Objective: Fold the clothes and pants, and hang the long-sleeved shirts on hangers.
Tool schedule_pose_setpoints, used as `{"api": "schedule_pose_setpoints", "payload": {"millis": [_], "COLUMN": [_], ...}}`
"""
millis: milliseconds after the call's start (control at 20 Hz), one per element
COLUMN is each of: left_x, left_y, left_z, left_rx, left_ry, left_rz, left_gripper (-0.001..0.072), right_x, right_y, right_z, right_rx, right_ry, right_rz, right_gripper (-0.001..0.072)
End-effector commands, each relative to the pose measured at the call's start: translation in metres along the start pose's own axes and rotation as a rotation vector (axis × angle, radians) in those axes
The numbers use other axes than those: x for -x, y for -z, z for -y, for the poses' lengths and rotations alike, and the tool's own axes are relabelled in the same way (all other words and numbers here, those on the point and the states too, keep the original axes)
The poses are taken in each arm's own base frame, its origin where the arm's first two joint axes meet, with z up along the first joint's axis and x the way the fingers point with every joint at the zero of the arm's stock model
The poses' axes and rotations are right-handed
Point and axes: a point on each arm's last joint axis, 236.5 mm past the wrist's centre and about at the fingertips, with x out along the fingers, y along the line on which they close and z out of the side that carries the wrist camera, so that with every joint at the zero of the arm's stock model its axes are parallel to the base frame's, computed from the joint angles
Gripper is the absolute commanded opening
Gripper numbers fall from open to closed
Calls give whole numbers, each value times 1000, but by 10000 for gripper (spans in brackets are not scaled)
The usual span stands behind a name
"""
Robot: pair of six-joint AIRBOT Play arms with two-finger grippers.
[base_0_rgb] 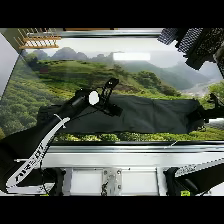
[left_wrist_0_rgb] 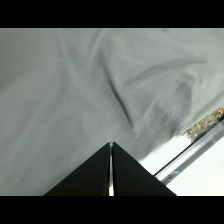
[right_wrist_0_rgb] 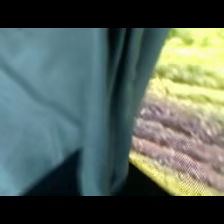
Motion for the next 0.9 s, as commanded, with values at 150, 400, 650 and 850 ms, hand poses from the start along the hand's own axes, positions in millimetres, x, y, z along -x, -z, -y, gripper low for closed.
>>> {"api": "schedule_pose_setpoints", "payload": {"millis": [150, 400, 650, 850], "left_x": [-20, -53, -70, -73], "left_y": [6, 14, 16, 7], "left_z": [-9, -23, -32, -32], "left_rx": [60, 89, 101, 97], "left_ry": [-11, -29, -41, -43], "left_rz": [-34, -69, -73, -33], "left_gripper": [11, 11, 11, 11], "right_x": [16, 68, 118, 147], "right_y": [4, 1, 16, 22], "right_z": [-13, -51, -106, -176], "right_rx": [62, 159, 282, 396], "right_ry": [43, 82, 101, 24], "right_rz": [-21, 33, 31, 100], "right_gripper": [18, 18, 18, 18]}}
